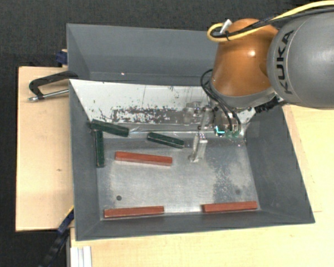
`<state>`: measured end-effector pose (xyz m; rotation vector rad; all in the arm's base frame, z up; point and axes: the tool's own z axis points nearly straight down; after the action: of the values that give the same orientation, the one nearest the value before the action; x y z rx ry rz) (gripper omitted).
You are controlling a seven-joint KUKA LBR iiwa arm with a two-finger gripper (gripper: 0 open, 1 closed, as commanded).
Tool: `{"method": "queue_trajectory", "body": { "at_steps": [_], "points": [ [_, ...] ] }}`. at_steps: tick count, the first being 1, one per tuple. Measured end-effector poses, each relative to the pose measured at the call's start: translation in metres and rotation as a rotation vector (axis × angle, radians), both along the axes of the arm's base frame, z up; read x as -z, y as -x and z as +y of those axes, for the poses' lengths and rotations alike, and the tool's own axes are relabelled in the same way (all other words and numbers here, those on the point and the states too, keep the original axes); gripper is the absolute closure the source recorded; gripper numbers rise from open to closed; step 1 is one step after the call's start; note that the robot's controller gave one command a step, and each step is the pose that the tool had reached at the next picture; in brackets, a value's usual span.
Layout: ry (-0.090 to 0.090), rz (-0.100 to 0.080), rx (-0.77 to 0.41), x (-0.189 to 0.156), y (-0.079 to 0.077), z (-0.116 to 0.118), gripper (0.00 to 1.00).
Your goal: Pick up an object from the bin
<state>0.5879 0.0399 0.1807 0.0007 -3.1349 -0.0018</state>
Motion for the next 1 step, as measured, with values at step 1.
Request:
{"method": "queue_trajectory", "body": {
  "at_steps": [1],
  "points": [
    [0.0,-0.008,0.001,-0.0045,-0.0018,-0.0001,0.0]
  ]
}}
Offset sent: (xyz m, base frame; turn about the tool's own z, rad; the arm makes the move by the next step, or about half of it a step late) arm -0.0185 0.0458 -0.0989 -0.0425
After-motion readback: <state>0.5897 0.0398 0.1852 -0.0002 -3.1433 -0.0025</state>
